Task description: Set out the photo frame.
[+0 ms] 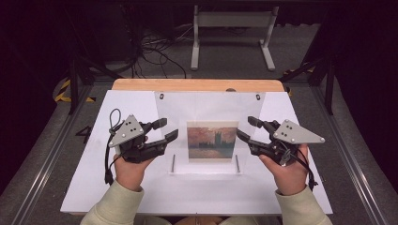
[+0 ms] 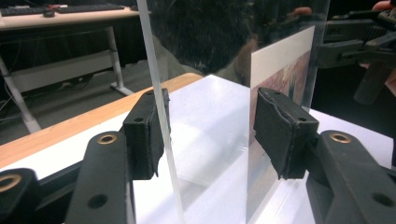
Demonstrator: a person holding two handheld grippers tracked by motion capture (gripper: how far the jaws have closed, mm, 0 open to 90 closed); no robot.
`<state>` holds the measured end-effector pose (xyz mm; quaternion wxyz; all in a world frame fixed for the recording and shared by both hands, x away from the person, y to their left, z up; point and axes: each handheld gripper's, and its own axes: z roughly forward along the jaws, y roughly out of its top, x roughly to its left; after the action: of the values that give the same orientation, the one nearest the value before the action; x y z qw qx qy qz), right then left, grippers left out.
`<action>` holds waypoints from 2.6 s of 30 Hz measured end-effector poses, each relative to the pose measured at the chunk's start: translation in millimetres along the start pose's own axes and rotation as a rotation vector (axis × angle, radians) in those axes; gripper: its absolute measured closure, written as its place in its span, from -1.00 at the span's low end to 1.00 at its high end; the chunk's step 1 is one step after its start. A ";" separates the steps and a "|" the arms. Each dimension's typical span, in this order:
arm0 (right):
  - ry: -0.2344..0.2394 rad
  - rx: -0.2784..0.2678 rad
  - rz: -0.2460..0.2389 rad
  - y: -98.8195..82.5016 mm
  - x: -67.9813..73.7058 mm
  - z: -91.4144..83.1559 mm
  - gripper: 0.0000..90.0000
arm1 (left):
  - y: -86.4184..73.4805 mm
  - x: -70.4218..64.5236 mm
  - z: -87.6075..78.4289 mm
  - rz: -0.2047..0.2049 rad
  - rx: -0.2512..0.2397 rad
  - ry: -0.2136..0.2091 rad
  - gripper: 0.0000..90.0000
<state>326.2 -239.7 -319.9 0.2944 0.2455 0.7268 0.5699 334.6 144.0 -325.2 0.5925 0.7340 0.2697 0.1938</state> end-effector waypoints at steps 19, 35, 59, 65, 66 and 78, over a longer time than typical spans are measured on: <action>-0.037 0.013 0.028 -1.4 -14.5 -28.8 -0.34 | -9.2 11.6 -26.4 0.000 0.037 0.063 -0.45; -0.107 0.111 0.092 -36.3 -38.0 -55.9 -0.50 | -60.8 41.9 -57.4 -0.029 0.137 0.145 -0.56; -0.137 0.250 0.185 -119.1 -65.4 -56.2 -0.65 | -141.2 78.2 -59.1 -0.045 0.266 0.114 -0.64; -0.125 0.323 0.205 -139.6 -68.8 -48.8 -0.65 | -150.4 81.4 -54.2 -0.067 0.283 0.087 -0.64; -0.123 0.329 0.205 -141.2 -69.0 -47.9 -0.65 | -150.3 81.5 -53.8 -0.057 0.282 0.086 -0.64; -0.116 0.354 0.212 -145.0 -67.4 -43.8 -0.65 | -150.8 81.5 -53.5 -0.066 0.278 0.100 -0.65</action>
<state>339.6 -349.7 -443.3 0.2267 0.4008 0.7676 0.4458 340.7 258.9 -463.0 0.4770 0.7889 0.3473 0.1714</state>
